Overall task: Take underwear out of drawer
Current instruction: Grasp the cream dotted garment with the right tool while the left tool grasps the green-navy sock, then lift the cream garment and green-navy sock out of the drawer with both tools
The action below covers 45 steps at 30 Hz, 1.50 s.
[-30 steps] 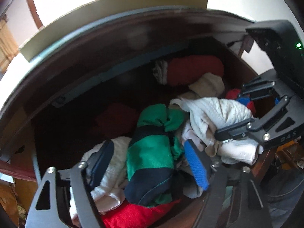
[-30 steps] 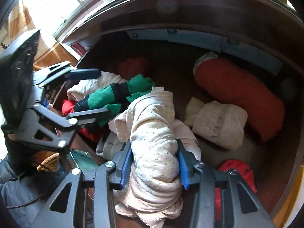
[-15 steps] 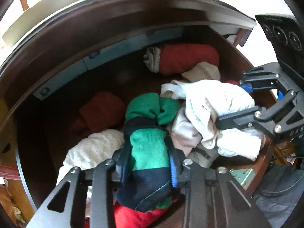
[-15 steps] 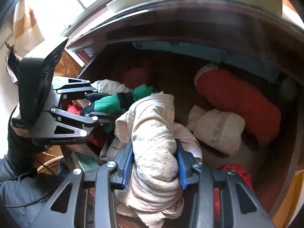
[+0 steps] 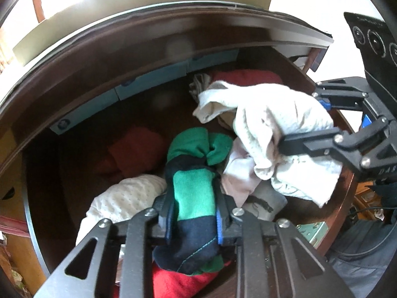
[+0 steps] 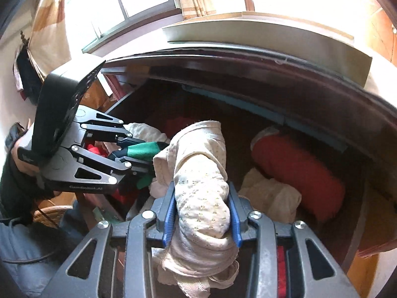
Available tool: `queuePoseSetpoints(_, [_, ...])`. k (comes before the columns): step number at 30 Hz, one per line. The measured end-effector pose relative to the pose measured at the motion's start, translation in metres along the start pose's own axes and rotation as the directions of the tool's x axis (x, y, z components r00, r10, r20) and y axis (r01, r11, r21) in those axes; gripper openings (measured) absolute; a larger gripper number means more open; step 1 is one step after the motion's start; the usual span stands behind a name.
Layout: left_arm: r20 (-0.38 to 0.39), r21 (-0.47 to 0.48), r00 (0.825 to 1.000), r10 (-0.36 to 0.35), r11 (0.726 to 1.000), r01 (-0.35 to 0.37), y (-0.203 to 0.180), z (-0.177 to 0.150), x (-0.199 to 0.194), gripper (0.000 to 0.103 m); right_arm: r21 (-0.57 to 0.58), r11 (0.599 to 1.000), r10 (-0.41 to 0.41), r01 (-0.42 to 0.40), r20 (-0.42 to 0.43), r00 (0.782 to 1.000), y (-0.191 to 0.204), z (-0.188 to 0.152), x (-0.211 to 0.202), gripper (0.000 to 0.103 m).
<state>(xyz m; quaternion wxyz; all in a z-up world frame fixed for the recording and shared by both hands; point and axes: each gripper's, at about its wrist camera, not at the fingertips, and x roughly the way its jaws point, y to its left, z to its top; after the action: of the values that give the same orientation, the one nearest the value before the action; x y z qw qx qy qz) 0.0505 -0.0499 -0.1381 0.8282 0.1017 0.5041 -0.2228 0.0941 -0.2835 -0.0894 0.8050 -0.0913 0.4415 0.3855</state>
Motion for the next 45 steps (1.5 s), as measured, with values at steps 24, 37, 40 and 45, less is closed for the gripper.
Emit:
queuePoseSetpoints(24, [0.285,-0.099,0.948,0.142,0.988,-0.119,0.003,-0.027,-0.052,0.016,0.005,1.0,0.027,-0.028,0.165,0.986,-0.008,-0.021,-0.041,0.039])
queuePoseSetpoints(37, [0.364,-0.123,0.919,0.15,0.986,-0.112,0.004,-0.036,-0.058,0.016,-0.017,1.0,0.008,-0.005,0.209,0.978,-0.003,-0.027,-0.052,0.039])
queuePoseSetpoints(40, [0.378,-0.125,0.913,0.156,0.985,-0.117,0.003,-0.038,-0.059,0.016,-0.022,1.0,0.003,0.002,0.22,0.975,-0.002,-0.028,-0.053,0.039])
queuePoseSetpoints(45, [0.415,-0.126,0.895,0.166,0.984,-0.124,0.001,-0.046,-0.062,0.016,-0.041,0.999,-0.006,0.017,0.254,0.967,0.001,-0.031,-0.06,0.039])
